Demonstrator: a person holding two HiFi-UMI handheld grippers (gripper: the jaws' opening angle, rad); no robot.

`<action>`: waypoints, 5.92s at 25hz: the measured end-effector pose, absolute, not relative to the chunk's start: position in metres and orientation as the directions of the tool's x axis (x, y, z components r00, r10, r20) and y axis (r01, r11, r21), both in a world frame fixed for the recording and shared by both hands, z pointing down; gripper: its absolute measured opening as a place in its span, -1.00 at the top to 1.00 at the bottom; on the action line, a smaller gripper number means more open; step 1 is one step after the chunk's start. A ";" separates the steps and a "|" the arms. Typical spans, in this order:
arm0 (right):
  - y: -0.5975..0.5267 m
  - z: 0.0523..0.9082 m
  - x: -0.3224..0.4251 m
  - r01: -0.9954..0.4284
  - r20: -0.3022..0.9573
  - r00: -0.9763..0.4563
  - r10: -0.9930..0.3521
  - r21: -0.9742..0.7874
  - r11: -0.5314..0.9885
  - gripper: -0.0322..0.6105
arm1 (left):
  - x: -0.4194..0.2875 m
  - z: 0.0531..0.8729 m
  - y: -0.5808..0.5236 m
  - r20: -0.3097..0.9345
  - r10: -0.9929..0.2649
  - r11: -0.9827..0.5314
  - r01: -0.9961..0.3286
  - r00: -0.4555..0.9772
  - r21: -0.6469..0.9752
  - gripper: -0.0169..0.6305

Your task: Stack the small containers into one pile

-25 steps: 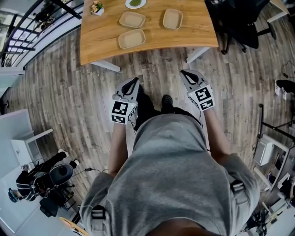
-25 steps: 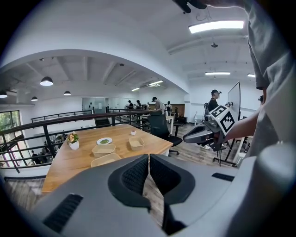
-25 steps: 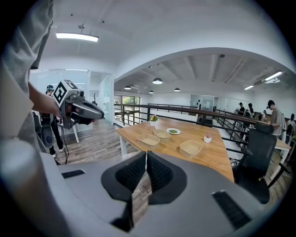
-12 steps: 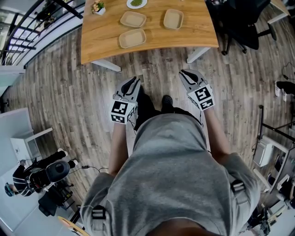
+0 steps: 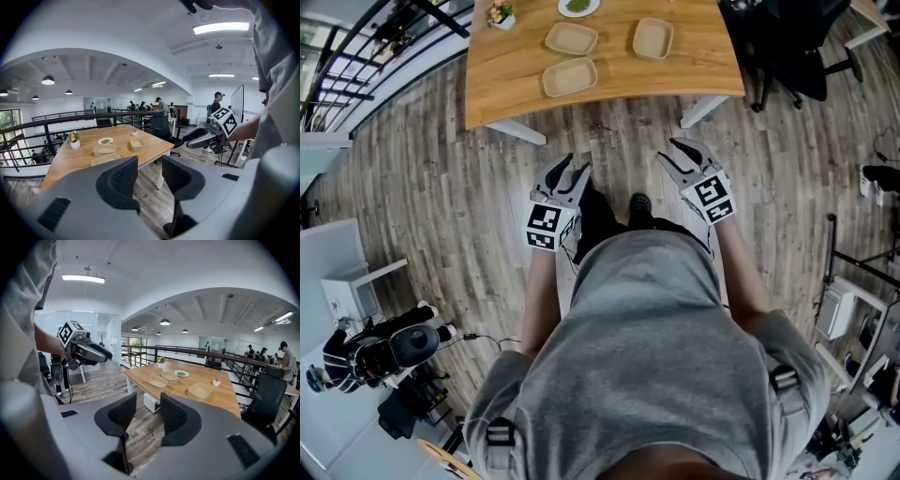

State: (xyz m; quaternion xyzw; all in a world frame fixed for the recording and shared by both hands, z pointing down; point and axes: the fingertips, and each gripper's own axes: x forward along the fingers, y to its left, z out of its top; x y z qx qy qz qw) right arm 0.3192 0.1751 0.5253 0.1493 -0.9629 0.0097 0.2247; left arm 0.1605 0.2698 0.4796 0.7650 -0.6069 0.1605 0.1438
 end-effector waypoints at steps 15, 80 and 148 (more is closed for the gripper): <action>0.170 0.535 0.304 -0.277 0.464 -0.848 -0.258 0.029 0.961 0.26 | 0.146 0.487 0.265 0.448 -0.869 -0.222 -0.975 0.210 0.026 0.32; 0.048 0.544 0.045 -0.469 0.533 -0.750 -0.393 -0.007 0.883 0.38 | -0.126 0.499 0.113 0.462 -0.802 -0.372 -0.922 0.377 0.107 0.32; -0.026 0.726 0.032 -0.695 0.845 -0.504 -0.178 -0.275 0.664 0.62 | -0.167 0.552 -0.008 0.555 -0.672 -0.483 -0.858 0.491 0.174 0.32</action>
